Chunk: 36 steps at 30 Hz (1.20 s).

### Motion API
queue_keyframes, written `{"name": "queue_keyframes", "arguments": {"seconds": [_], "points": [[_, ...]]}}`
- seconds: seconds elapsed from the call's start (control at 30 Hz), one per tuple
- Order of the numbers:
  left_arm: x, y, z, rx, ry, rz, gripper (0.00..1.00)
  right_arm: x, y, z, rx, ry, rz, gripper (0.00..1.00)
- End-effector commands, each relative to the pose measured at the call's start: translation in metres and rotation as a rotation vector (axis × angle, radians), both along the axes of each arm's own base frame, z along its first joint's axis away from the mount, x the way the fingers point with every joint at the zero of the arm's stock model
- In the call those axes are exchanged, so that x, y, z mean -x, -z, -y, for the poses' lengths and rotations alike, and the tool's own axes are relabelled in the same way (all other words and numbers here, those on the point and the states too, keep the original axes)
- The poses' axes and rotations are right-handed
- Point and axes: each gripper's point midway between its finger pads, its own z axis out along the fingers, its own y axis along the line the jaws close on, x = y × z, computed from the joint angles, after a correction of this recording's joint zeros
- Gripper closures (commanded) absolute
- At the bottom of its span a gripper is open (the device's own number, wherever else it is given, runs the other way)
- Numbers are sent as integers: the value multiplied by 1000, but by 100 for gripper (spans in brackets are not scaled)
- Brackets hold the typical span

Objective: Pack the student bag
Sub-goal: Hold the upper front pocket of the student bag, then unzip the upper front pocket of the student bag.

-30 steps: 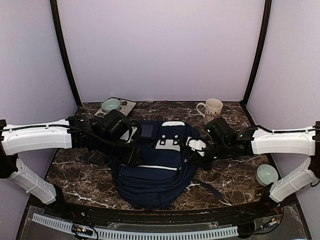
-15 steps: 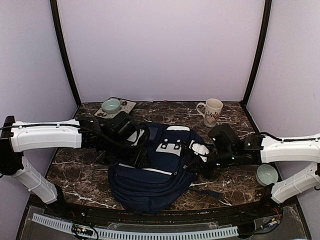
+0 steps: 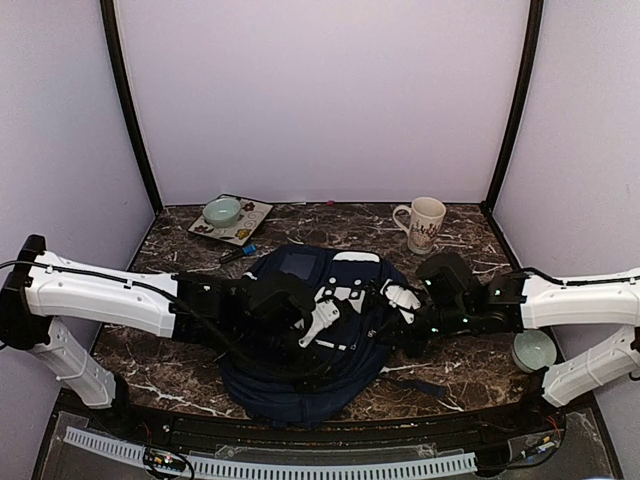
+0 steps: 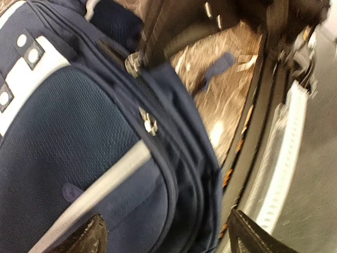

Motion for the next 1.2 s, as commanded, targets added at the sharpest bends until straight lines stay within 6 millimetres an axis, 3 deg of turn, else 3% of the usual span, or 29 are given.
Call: {"name": "queue_keyframes", "arguments": {"seconds": [0.0,0.47,0.57,0.73,0.83,1.17], "points": [[-22,6,-14,-63,-17,227,20,-6,-14,-3,-68,60,17,100],[-47,-1,8,-200,-15,492,24,-6,-16,0,-74,118,-28,100],[-51,-12,11,-197,-13,537,36,-6,-19,0,-83,126,-33,100],[-54,-30,27,-152,15,575,76,-7,-26,-2,-100,140,-44,100],[-54,-25,40,-177,40,558,99,-6,-31,-5,-103,140,-59,100],[-57,-31,68,-123,-29,469,100,0,-55,-11,-139,119,-86,100]]}}
